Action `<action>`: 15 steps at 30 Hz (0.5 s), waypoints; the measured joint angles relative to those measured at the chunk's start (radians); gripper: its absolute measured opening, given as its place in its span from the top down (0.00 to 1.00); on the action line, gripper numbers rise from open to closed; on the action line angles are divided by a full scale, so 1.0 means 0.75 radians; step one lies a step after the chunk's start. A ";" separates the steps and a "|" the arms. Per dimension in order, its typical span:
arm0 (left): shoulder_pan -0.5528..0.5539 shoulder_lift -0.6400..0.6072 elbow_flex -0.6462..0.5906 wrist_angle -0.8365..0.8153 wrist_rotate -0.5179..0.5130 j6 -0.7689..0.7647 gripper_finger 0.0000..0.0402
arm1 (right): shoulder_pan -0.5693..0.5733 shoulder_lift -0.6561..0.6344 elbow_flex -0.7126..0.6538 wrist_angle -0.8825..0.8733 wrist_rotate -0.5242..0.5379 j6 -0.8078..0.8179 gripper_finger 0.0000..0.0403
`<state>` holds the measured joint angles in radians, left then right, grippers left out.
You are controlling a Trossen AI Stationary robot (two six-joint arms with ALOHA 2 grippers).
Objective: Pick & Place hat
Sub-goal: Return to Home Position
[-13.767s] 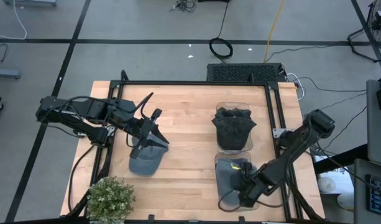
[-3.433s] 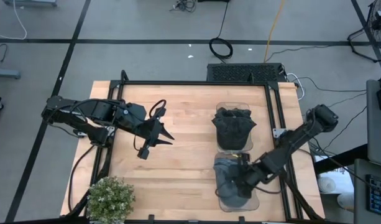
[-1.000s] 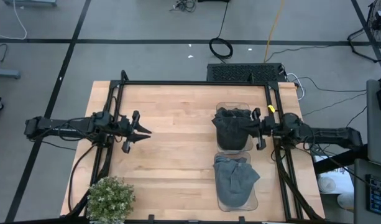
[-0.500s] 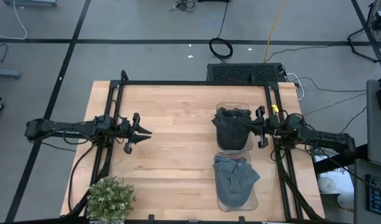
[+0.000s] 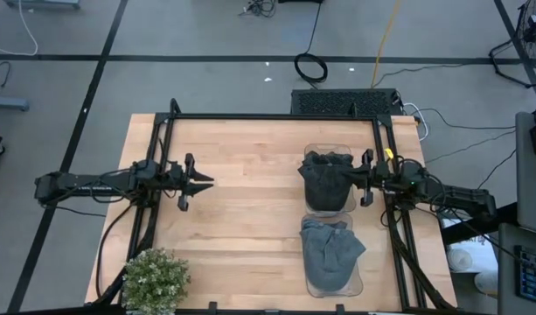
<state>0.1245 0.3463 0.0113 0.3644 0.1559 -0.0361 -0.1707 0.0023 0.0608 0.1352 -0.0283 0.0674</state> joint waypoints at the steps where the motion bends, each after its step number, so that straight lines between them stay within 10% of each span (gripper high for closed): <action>1: 0.013 -0.008 0.000 -0.006 0.008 -0.003 0.79 | 0.000 0.000 0.000 -0.005 0.001 -0.005 1.00; 15: 0.221 -0.332 0.010 -0.434 0.110 0.001 0.79 | 0.000 0.001 -0.002 -0.039 0.004 -0.083 1.00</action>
<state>0.2905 0.0976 0.0185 0.0385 0.2383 -0.0352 -0.1707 0.0031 0.0597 0.1056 -0.0251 0.0050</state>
